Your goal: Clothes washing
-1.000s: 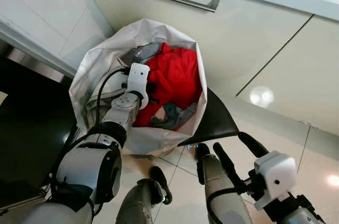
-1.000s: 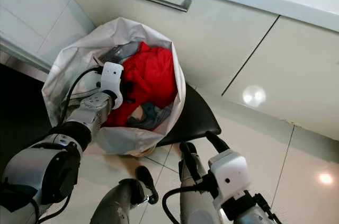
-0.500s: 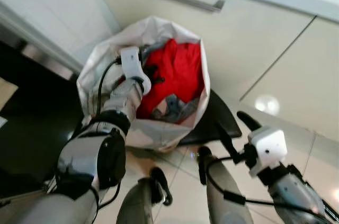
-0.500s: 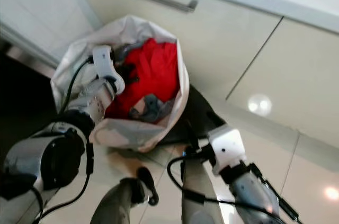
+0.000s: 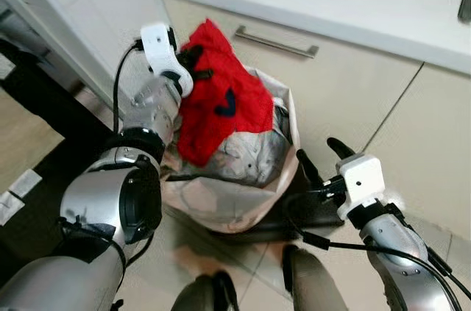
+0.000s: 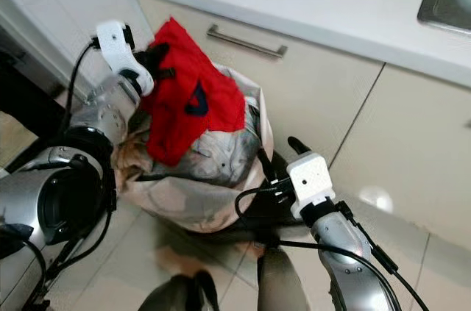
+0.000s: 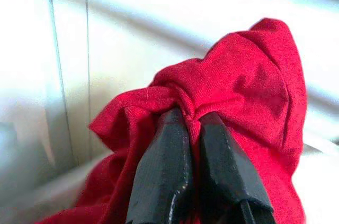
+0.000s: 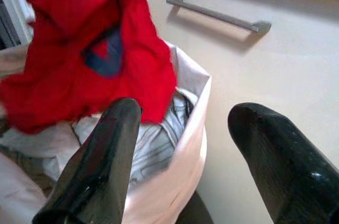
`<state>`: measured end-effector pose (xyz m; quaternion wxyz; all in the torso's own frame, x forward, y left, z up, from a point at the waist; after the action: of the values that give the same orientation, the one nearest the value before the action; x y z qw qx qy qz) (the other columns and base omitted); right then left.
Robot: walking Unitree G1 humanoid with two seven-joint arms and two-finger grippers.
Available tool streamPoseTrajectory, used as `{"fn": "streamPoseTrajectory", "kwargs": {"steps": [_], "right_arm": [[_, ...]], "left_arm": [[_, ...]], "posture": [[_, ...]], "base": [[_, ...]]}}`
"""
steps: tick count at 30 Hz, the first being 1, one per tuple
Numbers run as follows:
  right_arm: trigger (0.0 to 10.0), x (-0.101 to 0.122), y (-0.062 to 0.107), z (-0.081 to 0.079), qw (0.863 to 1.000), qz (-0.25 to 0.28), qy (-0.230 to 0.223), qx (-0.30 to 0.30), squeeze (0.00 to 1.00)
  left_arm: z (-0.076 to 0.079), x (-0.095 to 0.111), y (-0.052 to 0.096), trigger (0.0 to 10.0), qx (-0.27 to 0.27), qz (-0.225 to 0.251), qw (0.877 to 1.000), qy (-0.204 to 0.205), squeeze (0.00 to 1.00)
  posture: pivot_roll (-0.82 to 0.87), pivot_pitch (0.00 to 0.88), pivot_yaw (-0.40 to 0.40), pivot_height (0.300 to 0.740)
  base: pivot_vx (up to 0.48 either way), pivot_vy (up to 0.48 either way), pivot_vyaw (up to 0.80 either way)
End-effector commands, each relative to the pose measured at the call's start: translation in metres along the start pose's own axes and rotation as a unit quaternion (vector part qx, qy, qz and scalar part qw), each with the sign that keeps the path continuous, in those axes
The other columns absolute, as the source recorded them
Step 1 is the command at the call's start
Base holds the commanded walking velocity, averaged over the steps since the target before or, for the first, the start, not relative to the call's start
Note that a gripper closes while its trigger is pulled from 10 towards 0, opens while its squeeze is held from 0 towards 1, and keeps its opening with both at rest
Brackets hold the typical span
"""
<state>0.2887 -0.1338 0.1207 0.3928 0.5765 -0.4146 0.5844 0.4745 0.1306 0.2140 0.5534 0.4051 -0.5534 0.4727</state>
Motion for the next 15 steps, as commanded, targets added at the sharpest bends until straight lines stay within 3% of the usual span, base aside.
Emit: {"fn": "streamPoseTrajectory", "kwargs": {"steps": [1, 3, 4, 7, 9, 10, 11, 13, 15], "right_arm": [[10.0, -0.009, -0.006, 0.003, 0.999, -0.017, -0.026, -0.01, 0.0], [10.0, -0.008, -0.018, 0.01, 0.999, -0.008, -0.039, -0.028, 0.0], [10.0, -0.008, -0.018, 0.01, 0.999, -0.008, -0.039, -0.028, 0.0], [10.0, -0.006, -0.034, 0.016, 0.997, 0.008, -0.062, -0.041, 0.0], [10.0, -0.006, -0.037, 0.017, 0.997, 0.01, -0.068, -0.042, 0.0], [10.0, -0.005, -0.044, 0.018, 0.995, 0.015, -0.086, -0.042, 0.0], [10.0, -0.005, -0.044, 0.018, 0.995, 0.015, -0.086, -0.042, 0.0], [10.0, -0.003, -0.052, 0.019, 0.994, 0.018, -0.097, -0.039, 0.0], [10.0, 0.002, -0.064, 0.015, 0.994, 0.024, -0.102, -0.024, 0.0]], "left_arm": [[-0.014, 0.02, 0.001, 0.0, 0.006, 0.026, 0.999, -0.04, 0.0], [-0.026, 0.043, 0.003, 0.0, 0.005, 0.056, 0.994, -0.091, 0.0], [-0.026, 0.043, 0.003, 0.0, 0.005, 0.056, 0.994, -0.091, 0.0], [-0.038, 0.085, 0.008, 0.0, 0.009, 0.116, 0.986, -0.121, 0.0], [-0.04, 0.096, 0.01, 0.0, 0.013, 0.13, 0.983, -0.125, 0.0], [-0.043, 0.123, 0.015, 0.0, 0.016, 0.17, 0.976, -0.133, 0.0], [-0.043, 0.123, 0.015, 0.0, 0.016, 0.17, 0.976, -0.133, 0.0], [-0.045, 0.146, 0.022, 0.0, 0.02, 0.203, 0.967, -0.154, 0.0], [-0.059, 0.16, 0.034, 0.0, 0.044, 0.221, 0.957, -0.181, 0.0]], "posture": [[-0.32, 0.025, 0.152, 0.74], [-0.28, 0.002, 0.141, 0.74], [-0.28, 0.002, 0.141, 0.74], [-0.23, 0.0, 0.12, 0.74], [-0.22, 0.0, 0.118, 0.74], [-0.2, 0.0, 0.106, 0.74], [-0.2, 0.0, 0.106, 0.74], [-0.17, 0.0, 0.093, 0.74], [-0.14, 0.0, 0.072, 0.74]], "base": [[0.0, 0.0, 0.0], [0.0, 0.0, 0.0], [0.0, 0.0, 0.0], [0.0, 0.0, 0.0], [0.0, 0.0, 0.0], [0.0, 0.0, 0.68], [0.0, 0.0, 0.68], [0.0, 0.0, 0.59], [0.0, 0.0, 0.55]]}}
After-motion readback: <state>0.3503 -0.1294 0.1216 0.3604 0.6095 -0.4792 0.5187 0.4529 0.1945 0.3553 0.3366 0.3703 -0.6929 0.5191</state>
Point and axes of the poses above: a point about 5 cm out from each wrist's last joint towards the gripper, its own y axis pointing back from the gripper into the wrist, its own x axis along the axis of the wrist's last joint, z = x × y, the point moved 6 cm from there along -y, pointing out of the wrist towards the gripper, and after that the axes turned 14 degrees about -y, right-handed, at the moved point
